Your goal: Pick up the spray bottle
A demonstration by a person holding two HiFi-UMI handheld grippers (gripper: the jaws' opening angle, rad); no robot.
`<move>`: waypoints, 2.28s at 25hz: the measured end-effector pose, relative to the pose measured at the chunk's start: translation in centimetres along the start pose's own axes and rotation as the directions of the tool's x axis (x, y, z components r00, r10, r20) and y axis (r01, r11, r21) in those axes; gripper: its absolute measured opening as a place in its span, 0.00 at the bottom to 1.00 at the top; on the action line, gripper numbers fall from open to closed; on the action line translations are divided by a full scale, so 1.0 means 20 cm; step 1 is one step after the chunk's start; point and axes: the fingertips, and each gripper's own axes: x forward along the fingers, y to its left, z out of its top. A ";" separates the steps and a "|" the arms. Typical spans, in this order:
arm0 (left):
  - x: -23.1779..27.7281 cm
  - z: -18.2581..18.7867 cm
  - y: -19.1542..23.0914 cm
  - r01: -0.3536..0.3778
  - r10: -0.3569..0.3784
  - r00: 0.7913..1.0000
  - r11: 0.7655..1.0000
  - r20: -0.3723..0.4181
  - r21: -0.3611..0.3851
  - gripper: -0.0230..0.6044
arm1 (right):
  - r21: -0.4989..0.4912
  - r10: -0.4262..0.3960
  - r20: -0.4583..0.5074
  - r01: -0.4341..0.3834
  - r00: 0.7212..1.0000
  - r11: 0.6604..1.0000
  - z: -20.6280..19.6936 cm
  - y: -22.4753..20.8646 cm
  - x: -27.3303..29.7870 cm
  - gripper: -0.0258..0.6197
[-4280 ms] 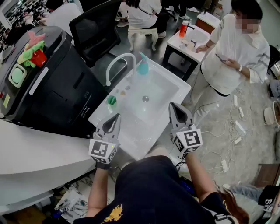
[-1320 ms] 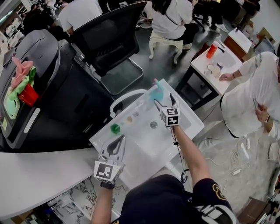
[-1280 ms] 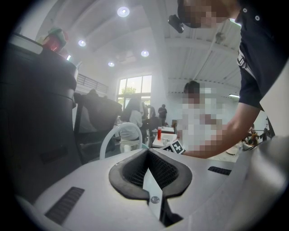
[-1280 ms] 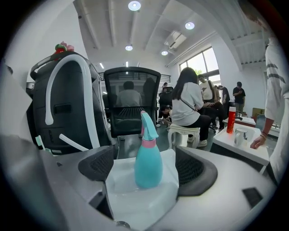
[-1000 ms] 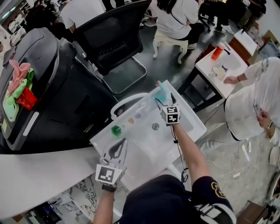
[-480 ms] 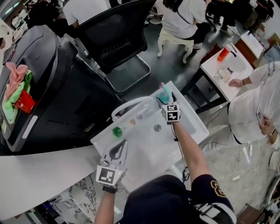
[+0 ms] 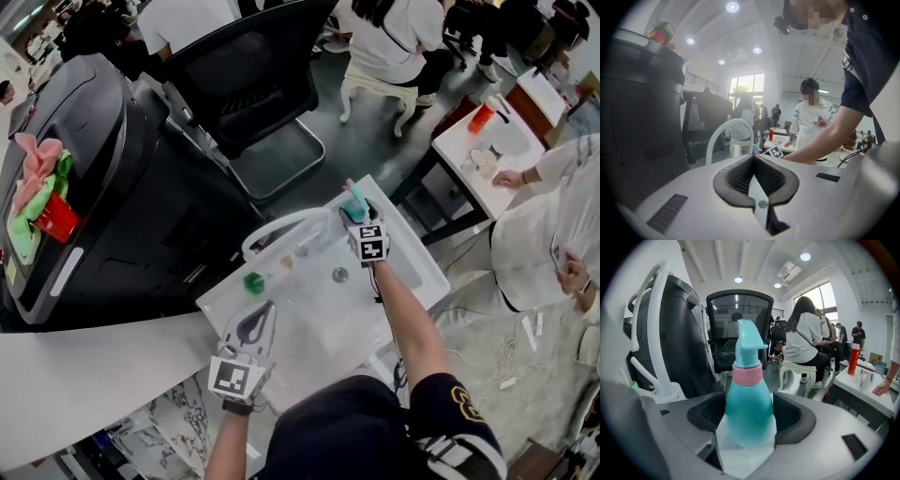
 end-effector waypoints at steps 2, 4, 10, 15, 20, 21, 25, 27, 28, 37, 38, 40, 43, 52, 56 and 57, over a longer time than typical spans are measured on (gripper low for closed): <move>-0.01 -0.01 -0.01 0.001 -0.001 1.000 1.000 -0.001 0.000 0.06 | 0.004 -0.004 0.006 0.004 1.000 1.000 0.00 0.00 -0.01 0.52; -0.01 -0.01 -0.01 0.005 -0.005 1.000 1.000 -0.004 0.007 0.06 | 0.003 -0.003 0.010 0.003 1.000 1.000 0.00 0.01 -0.01 0.51; -0.04 -0.01 -0.02 0.010 -0.010 1.000 1.000 -0.002 0.004 0.06 | -0.017 -0.012 0.031 0.013 0.999 1.000 0.04 0.01 -0.04 0.49; -0.06 -0.02 -0.04 0.021 -0.021 1.000 1.000 -0.004 0.018 0.06 | 0.024 -0.024 0.027 0.024 0.999 0.999 0.02 -0.01 -0.09 0.49; -0.09 -0.03 -0.04 0.024 -0.024 1.000 0.999 -0.005 0.021 0.06 | 0.051 -0.042 0.042 0.040 0.998 0.998 0.01 -0.03 -0.12 0.49; -0.10 -0.04 -0.05 0.029 -0.029 1.000 0.999 -0.007 0.031 0.06 | 0.058 -0.044 0.044 0.041 0.998 0.997 0.01 -0.03 -0.13 0.49; -0.11 -0.02 -0.06 0.034 -0.034 0.999 0.999 0.002 0.030 0.06 | 0.065 -0.049 0.056 0.046 0.997 0.997 0.03 -0.03 -0.16 0.48; -0.12 -0.01 -0.07 0.038 -0.038 0.999 0.999 0.009 0.027 0.06 | 0.068 -0.053 0.065 0.049 0.996 0.996 0.04 -0.03 -0.19 0.48; -0.12 0.00 -0.08 0.041 -0.042 0.999 0.999 0.008 0.027 0.06 | 0.071 -0.056 0.073 0.051 0.996 0.996 0.05 -0.03 -0.21 0.48; -0.19 -0.01 -0.16 0.106 -0.107 0.994 0.992 0.015 0.074 0.06 | 0.110 -0.093 0.158 0.076 0.983 0.991 0.17 -0.02 -0.47 0.48; -0.20 0.00 -0.17 0.114 -0.116 0.993 0.990 0.017 0.080 0.06 | 0.117 -0.097 0.168 0.078 0.981 0.990 0.18 -0.02 -0.51 0.48; -0.22 0.00 -0.20 0.130 -0.133 0.991 0.987 0.023 0.089 0.06 | 0.129 -0.103 0.188 0.079 0.977 0.988 0.20 -0.02 -0.59 0.48; -0.26 0.03 -0.23 0.144 -0.148 0.988 0.986 0.046 0.083 0.06 | 0.136 -0.106 0.218 0.078 0.970 0.988 0.24 0.00 -0.73 0.48; -0.31 0.08 -0.30 0.210 -0.221 0.970 0.971 0.101 0.110 0.06 | 0.154 -0.091 0.270 0.051 0.958 0.987 0.30 0.14 -1.15 0.48; -0.34 0.10 -0.33 0.236 -0.252 0.961 0.962 0.112 0.135 0.06 | 0.167 -0.095 0.298 0.046 0.950 0.985 0.34 0.18 -1.34 0.48; -0.35 0.11 -0.34 0.238 -0.254 0.960 0.962 0.116 0.135 0.06 | 0.168 -0.093 0.305 0.043 0.948 0.985 0.35 0.20 -1.38 0.48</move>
